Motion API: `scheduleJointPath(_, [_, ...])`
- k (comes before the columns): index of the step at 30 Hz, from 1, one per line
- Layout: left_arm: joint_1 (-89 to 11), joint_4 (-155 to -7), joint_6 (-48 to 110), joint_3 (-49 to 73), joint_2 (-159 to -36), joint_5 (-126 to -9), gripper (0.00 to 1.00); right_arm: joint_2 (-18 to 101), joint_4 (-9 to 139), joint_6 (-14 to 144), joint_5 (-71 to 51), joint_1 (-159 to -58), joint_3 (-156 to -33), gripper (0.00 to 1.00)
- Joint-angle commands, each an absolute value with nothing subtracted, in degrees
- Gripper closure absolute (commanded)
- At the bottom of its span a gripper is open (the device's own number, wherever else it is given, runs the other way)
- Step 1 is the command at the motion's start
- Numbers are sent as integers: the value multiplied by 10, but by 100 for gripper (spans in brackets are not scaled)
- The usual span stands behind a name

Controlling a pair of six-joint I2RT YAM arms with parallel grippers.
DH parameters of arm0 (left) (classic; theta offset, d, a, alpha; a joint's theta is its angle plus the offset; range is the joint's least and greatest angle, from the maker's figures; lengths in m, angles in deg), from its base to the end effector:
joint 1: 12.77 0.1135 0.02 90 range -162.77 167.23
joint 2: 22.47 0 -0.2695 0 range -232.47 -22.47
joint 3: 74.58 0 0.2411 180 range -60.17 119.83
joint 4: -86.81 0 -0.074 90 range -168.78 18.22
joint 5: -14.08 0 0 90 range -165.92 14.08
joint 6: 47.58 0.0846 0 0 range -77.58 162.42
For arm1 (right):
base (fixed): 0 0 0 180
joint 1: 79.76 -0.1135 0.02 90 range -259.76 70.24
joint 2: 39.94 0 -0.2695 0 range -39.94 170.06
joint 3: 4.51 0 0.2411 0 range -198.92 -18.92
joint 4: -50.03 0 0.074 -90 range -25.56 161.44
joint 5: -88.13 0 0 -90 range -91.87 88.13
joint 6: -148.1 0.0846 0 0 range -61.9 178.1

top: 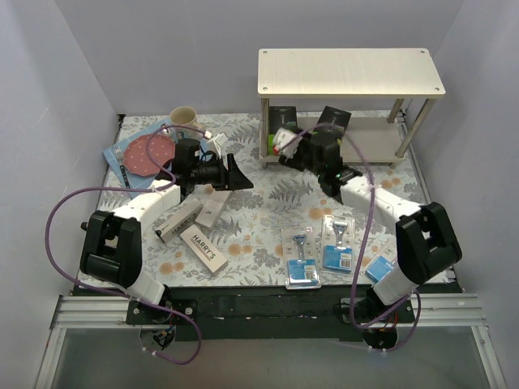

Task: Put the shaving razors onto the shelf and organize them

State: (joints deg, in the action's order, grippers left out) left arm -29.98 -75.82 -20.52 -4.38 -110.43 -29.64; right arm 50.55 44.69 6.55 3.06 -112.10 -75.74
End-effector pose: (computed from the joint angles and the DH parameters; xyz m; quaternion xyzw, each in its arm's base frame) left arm 0.3147 -0.1615 0.2331 -0.1503 0.8224 -0.5396 0.0997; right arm 0.3448 0.2097 0.2654 -0.5062 0.6030 -0.1361 0.6014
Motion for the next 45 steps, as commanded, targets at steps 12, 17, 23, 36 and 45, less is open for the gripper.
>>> scheduleJointPath(12, [-307, -669, -42, -48, -1093, -330, 44, 526, 622, 808, -211, -863, -833, 27])
scheduleJointPath(17, [-307, -638, -35, -28, -1128, -331, 44, 579, 580, 894, -237, -824, -859, 26])
scheduleJointPath(23, [-309, -614, -38, -13, -1159, -337, 45, 612, 537, 916, -251, -778, -871, 27])
scheduleJointPath(36, [-322, -551, -3, 16, -1206, -400, 46, 737, 328, 1029, -304, -752, -871, 17])
scheduleJointPath(45, [-339, -546, -12, 14, -1215, -505, 43, 863, 309, 1031, -312, -753, -982, 21])
